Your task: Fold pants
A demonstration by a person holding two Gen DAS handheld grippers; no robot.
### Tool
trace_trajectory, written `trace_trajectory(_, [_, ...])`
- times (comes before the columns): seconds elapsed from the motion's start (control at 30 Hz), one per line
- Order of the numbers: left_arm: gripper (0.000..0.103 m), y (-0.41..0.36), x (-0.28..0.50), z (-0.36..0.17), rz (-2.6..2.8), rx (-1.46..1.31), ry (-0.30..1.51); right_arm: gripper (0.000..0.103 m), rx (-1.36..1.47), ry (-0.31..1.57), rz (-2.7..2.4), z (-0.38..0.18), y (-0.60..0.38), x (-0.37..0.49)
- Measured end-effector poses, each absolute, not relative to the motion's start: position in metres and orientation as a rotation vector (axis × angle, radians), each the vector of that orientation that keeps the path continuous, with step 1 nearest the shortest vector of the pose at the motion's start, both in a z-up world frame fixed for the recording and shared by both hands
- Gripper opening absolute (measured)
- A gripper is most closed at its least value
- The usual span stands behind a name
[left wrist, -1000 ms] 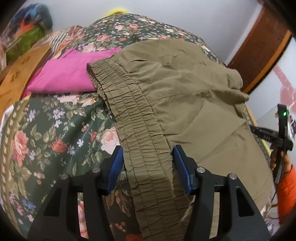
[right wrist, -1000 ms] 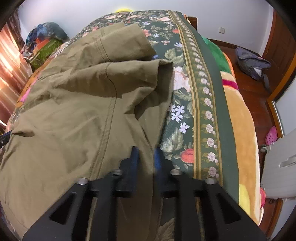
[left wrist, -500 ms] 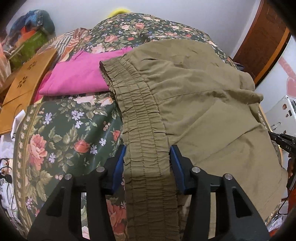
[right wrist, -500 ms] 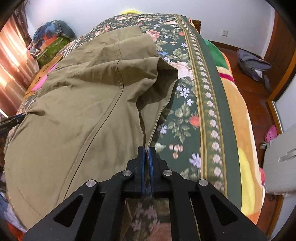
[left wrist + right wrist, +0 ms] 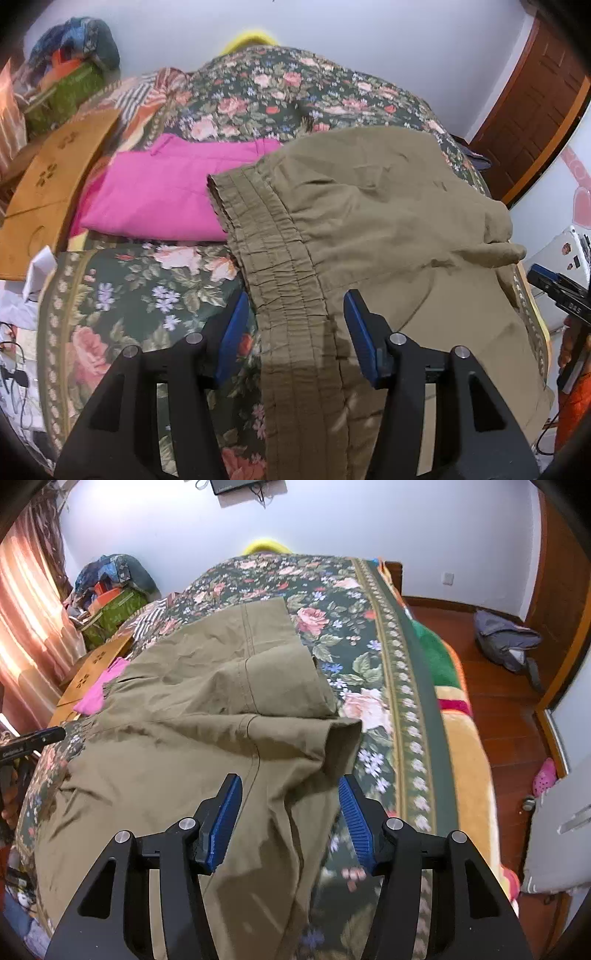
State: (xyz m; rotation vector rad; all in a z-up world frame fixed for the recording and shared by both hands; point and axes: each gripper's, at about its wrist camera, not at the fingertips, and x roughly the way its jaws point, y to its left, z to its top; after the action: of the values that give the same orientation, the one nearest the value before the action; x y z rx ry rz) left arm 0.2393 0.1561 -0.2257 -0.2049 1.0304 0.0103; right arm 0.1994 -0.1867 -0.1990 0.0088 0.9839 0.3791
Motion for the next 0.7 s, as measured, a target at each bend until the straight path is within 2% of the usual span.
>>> trace_trajectory(0.17, [0.053, 0.148, 0.248, -0.253, 0.013, -0.174, 1.087, 0.051, 0.03, 1.069, 0.395, -0.227, -0.182, 0.222])
trace_trajectory(0.2, [0.054, 0.148, 0.248, -0.257, 0.015, -0.174, 1.096, 0.047, 0.032, 1.092, 0.39, -0.236, -0.181, 0.228])
trace_trajectory(0.23, [0.054, 0.15, 0.249, -0.262, 0.01, -0.189, 1.105, 0.039, 0.039, 1.1, 0.395, -0.239, -0.181, 0.228])
trace_trajectory(0.27, [0.054, 0.151, 0.249, -0.264, 0.008, -0.2, 1.105, 0.02, 0.053, 1.113, 0.408, -0.244, -0.181, 0.23])
trace_trajectory(0.3, [0.057, 0.153, 0.249, -0.265, 0.009, -0.206, 1.102, 0.013, 0.078, 1.131, 0.44, -0.248, -0.181, 0.232])
trace_trajectory(0.4, [0.064, 0.154, 0.249, -0.266, 0.021, -0.193, 1.095, 0.009, 0.071, 1.109, 0.455, -0.246, -0.179, 0.228])
trace_trajectory(0.53, [0.066, 0.153, 0.246, -0.269, 0.032, -0.178, 1.085, 0.008, -0.038, 1.045, 0.424, -0.234, -0.17, 0.217])
trace_trajectory(0.7, [0.07, 0.153, 0.245, -0.271, 0.035, -0.174, 1.083, 0.008, -0.02, 1.053, 0.407, -0.232, -0.181, 0.218])
